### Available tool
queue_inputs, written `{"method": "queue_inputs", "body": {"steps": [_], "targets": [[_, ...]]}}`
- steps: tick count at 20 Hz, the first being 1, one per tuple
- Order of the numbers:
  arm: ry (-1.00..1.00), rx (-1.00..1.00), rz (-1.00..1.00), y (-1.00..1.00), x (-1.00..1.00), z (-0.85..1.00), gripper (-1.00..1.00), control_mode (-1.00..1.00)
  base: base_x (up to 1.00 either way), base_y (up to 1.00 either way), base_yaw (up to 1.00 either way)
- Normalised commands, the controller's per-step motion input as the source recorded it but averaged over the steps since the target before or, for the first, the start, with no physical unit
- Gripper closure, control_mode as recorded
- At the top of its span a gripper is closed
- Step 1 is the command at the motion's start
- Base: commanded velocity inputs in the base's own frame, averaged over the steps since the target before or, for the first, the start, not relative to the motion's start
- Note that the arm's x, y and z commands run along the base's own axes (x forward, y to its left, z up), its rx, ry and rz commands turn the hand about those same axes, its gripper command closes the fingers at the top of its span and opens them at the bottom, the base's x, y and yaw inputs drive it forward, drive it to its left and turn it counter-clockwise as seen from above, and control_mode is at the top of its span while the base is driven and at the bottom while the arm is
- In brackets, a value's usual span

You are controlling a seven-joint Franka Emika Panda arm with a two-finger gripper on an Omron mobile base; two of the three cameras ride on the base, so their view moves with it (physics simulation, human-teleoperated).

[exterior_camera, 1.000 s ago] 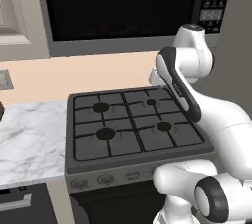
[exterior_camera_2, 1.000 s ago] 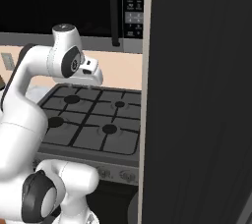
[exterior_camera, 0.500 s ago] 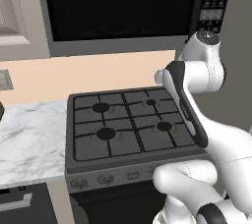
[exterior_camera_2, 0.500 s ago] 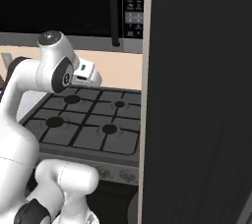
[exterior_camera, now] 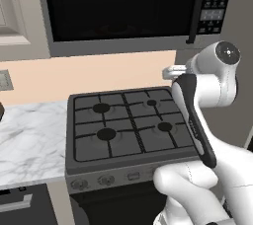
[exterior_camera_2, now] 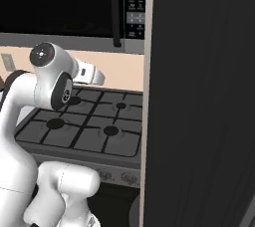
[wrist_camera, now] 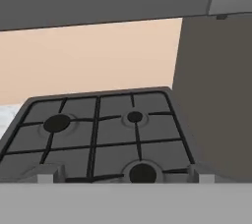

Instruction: Retrieve the reheated potato from the microwave, then place the potato, cheese, and condiment on the cutting board.

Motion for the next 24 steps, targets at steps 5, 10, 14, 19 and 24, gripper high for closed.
{"method": "queue_inputs", "body": {"steps": [5, 10, 14, 19, 24], "targets": [[-0.03, -0.05, 0.00, -0.15, 0.00, 0.65, -1.00, -1.00, 0.00, 0.00, 0.00], [0.00, -0.03, 0.00, -0.15, 0.00, 0.57, -1.00, -1.00, 0.00, 0.00, 0.00], [-0.02, -0.03, 0.00, -0.20, 0.00, 0.54, -1.00, -1.00, 0.00, 0.00, 0.00], [-0.13, -0.03, 0.00, -0.21, 0.01, 0.47, -1.00, -1.00, 0.00, 0.00, 0.00], [-0.15, -0.01, 0.00, -0.22, 0.08, 0.32, -1.00, -1.00, 0.00, 0.00, 0.00]]}}
